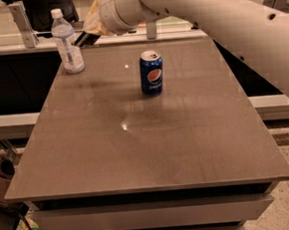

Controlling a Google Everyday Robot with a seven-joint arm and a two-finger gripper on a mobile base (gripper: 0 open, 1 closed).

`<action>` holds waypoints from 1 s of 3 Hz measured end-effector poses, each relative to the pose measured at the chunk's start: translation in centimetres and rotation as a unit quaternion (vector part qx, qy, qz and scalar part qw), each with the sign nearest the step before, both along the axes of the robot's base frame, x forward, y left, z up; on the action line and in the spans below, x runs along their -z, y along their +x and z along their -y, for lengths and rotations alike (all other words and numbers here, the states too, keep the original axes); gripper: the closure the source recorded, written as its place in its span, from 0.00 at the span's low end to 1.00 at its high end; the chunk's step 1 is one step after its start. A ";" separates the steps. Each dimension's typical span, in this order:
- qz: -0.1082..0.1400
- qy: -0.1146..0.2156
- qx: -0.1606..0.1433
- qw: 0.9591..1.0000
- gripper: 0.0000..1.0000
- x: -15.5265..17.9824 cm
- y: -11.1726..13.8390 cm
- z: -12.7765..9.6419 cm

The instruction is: Move rxbar chocolate near blue plastic bottle

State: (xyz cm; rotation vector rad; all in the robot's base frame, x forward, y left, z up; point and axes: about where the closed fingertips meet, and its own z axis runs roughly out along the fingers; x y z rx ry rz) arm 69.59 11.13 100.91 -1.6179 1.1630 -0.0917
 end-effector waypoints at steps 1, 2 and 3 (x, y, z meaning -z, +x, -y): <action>0.000 0.000 -0.002 1.000 0.13 0.0 -0.1 -0.2; -0.001 0.000 -0.003 1.000 0.00 0.1 -0.1 -0.4; -0.001 0.000 -0.003 1.000 0.00 0.1 -0.1 -0.4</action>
Offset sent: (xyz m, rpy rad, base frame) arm -0.0005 0.0016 -0.0003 -0.0004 0.0005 0.0025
